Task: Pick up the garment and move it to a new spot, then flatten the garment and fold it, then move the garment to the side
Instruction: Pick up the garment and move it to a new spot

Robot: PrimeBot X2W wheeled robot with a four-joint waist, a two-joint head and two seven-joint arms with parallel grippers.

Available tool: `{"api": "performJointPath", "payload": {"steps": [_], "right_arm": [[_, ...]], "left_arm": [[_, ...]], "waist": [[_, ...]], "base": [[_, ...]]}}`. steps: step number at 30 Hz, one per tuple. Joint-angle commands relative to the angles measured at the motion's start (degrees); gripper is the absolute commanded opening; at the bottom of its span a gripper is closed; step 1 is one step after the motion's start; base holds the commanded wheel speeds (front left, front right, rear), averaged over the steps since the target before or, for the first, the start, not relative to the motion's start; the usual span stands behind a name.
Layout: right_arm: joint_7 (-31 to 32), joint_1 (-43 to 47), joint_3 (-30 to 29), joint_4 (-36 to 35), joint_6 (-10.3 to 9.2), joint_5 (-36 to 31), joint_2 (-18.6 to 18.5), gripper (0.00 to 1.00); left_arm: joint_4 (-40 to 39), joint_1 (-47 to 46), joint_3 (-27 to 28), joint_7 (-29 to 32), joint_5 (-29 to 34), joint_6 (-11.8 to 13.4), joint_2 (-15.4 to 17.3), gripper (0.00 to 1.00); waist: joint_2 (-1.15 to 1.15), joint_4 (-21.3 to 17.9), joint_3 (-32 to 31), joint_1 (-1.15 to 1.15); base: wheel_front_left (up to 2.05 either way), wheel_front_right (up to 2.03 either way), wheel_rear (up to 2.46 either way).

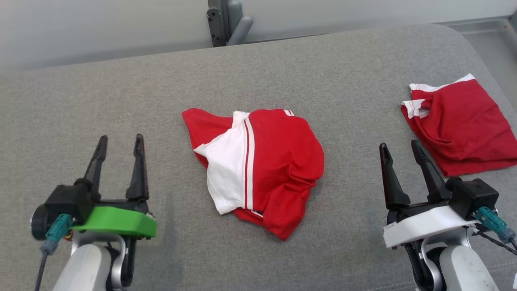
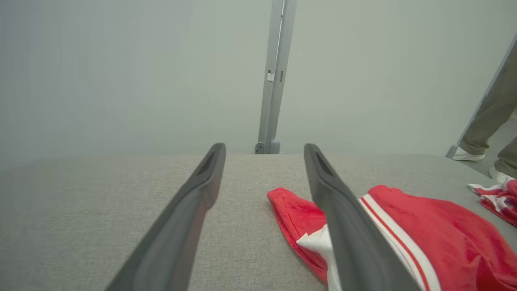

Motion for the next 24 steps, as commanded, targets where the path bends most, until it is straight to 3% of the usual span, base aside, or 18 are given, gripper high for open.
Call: {"api": "performJointPath", "payload": {"steps": [1,9,24], "right_arm": [[0.49,1.02,0.12,-0.07,-0.02,-0.64,-0.65,1.0],[1.67,2.96,0.78,0.83,-0.02,-1.46,-1.84,1.0],[3.32,8.4,-2.06,-1.27,-0.02,-1.72,-2.27,1.0]], "left_arm": [[-0.89,1.94,1.4,-0.45,0.51,0.55,1.13,1.0],[-4.63,8.91,2.99,0.0,1.21,0.7,4.14,1.0],[-11.27,18.52,2.49,2.81,0.03,3.8,4.46,1.0]], "waist": [[0.0,1.62,-1.84,0.0],[0.0,1.8,-4.73,0.0],[0.0,0.83,-9.22,0.0]], "base": [[0.0,0.0,0.0],[0.0,0.0,0.0],[0.0,0.0,0.0]]}}
